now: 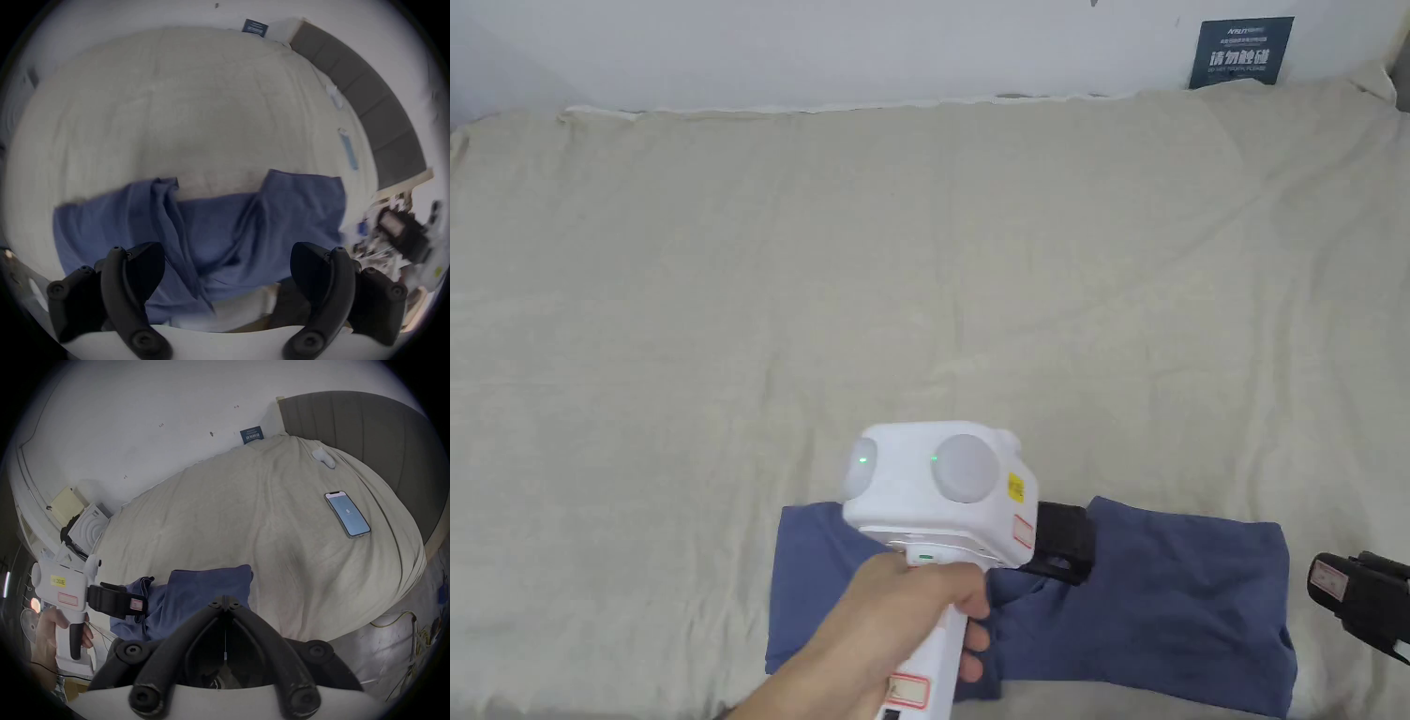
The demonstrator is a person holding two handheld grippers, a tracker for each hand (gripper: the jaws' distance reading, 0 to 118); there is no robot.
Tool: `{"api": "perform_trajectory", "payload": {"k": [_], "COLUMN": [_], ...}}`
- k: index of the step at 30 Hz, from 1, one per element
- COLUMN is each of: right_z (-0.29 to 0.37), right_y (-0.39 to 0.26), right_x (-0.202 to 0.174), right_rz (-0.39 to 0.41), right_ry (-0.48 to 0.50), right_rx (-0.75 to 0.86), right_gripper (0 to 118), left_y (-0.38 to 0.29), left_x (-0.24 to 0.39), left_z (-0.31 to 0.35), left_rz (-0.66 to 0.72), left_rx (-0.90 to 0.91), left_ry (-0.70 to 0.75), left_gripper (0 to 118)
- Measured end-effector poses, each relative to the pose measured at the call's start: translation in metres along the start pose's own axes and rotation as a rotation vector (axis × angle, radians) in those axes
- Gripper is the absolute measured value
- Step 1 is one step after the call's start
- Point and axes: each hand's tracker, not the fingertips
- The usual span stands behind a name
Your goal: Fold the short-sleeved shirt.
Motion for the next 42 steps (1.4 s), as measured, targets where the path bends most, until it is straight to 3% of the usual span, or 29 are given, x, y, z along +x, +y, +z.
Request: {"api": "perform_trajectory", "payload": {"k": [3,4,6,8,10,13,15,17,19,21,23,25,27,30,37,42], "right_z": [-0.002,-0.003,-0.005,-0.007,-0.008,-0.012,-0.010,-0.008,-0.010,-0.010,-0.008,-0.004,-0.004,-0.008,-0.016,-0.026], "right_y": [-0.004,-0.006,-0.006,-0.007,-0.007,-0.007,-0.006,-0.005,-0.002,-0.001,-0.001,-0.001,-0.002,-0.003,-0.003,0.001], "right_x": [0.001,0.002,0.002,0.002,0.003,0.006,0.004,0.007,0.015,0.020,0.023,0.028,0.029,0.022,-0.008,-0.034], "right_rz": [-0.023,-0.027,-0.029,-0.026,-0.039,-0.065,-0.061,-0.063,-0.080,-0.087,-0.092,-0.107,-0.121,-0.092,-0.016,0.013], "right_ry": [0.012,0.020,0.027,0.031,0.047,0.060,0.065,0.059,0.051,0.027,-0.002,0.005,0.011,0.003,0.002,0.007], "right_rx": [-0.006,-0.007,-0.019,-0.020,-0.014,-0.017,-0.011,0.001,0.005,0.011,0.020,0.033,0.027,0.002,-0.031,-0.058], "right_gripper": [0,0,0,0,0,0,0,0,0,0,0,0,0,0,0,0], "left_y": [-0.007,-0.013,-0.021,-0.030,-0.032,-0.033,-0.037,-0.047,-0.059,-0.060,-0.062,-0.054,-0.043,-0.029,-0.037,-0.054], "left_x": [-0.033,-0.050,-0.072,-0.096,-0.107,-0.104,-0.074,-0.016,0.051,0.097,0.121,0.121,0.098,0.029,-0.168,-0.228], "left_z": [0.038,0.054,0.074,0.079,0.066,0.023,-0.025,-0.052,-0.080,-0.102,-0.095,-0.058,-0.030,0.015,0.079,0.068], "left_rz": [0.001,-0.006,-0.036,-0.057,-0.078,-0.128,-0.269,-0.351,-0.509,-0.524,-0.564,-0.490,-0.336,-0.242,0.072,0.185], "left_rx": [0.022,0.064,0.103,0.090,0.063,-0.005,-0.070,-0.054,0.030,0.041,0.120,0.200,0.123,0.093,0.122,0.114], "left_ry": [0.129,0.227,0.446,0.712,0.886,1.013,1.137,1.116,1.001,0.845,0.897,0.459,0.266,0.075,0.054,-0.128], "left_gripper": [104,78,0,0,0,0,0,0,0,0,0,0,0,0,0,0]}}
